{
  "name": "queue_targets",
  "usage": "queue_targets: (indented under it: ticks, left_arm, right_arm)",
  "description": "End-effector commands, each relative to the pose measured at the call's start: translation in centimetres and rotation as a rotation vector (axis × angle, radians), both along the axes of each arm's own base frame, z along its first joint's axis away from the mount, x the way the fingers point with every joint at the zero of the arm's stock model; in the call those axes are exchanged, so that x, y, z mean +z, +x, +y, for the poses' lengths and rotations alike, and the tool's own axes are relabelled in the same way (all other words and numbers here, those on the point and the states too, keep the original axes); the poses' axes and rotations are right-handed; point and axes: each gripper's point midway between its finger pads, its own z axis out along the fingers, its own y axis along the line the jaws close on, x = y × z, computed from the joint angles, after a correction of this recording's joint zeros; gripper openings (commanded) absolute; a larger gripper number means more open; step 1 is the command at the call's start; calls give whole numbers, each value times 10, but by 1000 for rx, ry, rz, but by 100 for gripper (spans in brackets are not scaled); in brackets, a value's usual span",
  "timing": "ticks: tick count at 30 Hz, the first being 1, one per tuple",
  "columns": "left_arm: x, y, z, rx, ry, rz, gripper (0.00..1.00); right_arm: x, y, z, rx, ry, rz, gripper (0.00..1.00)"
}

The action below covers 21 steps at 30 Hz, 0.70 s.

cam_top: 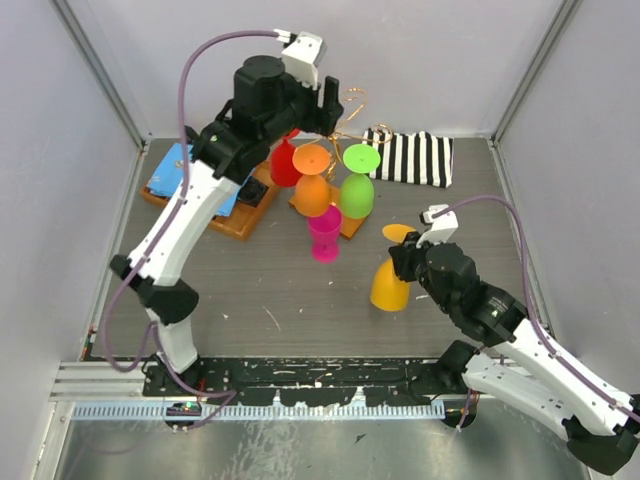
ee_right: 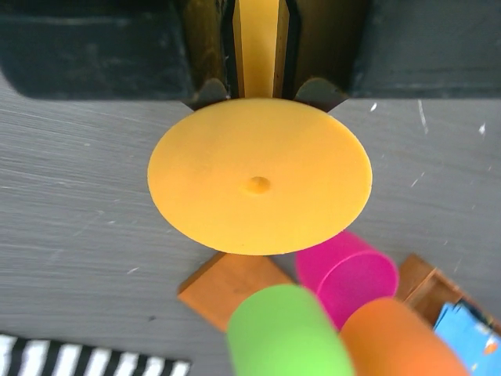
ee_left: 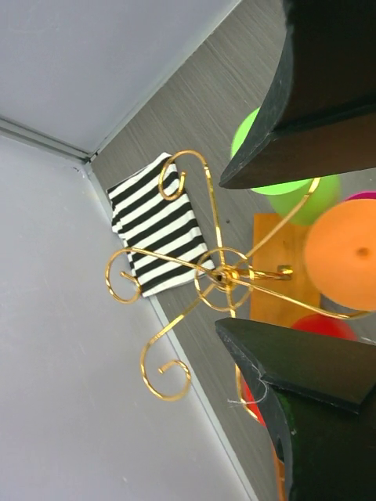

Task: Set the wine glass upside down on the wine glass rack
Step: Adjust the wine rack at the center of the board.

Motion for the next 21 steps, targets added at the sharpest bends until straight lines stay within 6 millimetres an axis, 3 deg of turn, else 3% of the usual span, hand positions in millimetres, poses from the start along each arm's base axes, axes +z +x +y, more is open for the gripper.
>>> queue_targets:
  ticks: [1, 5, 11, 14, 17, 21]
  left_arm:
    - [33, -31, 35, 70, -60, -34, 74]
    - [31, -63, 59, 68, -88, -17, 74]
    - [6, -96, 91, 97, -77, 21, 75]
    - [-5, -107, 102, 110, -67, 40, 76]
    - [-20, -111, 104, 105, -50, 68, 77]
    - [-21, -123, 111, 88, -43, 70, 77]
  right_arm:
    - [42, 16, -46, -288, 42, -93, 0]
    - [55, 26, -66, -444, 63, -151, 0]
    - [75, 47, -83, -587, -55, -223, 0]
    - [72, 74, -86, -609, -88, -179, 0]
    - [69, 103, -109, -635, -6, -154, 0]
    - [73, 133, -144, -679, 76, -183, 0]
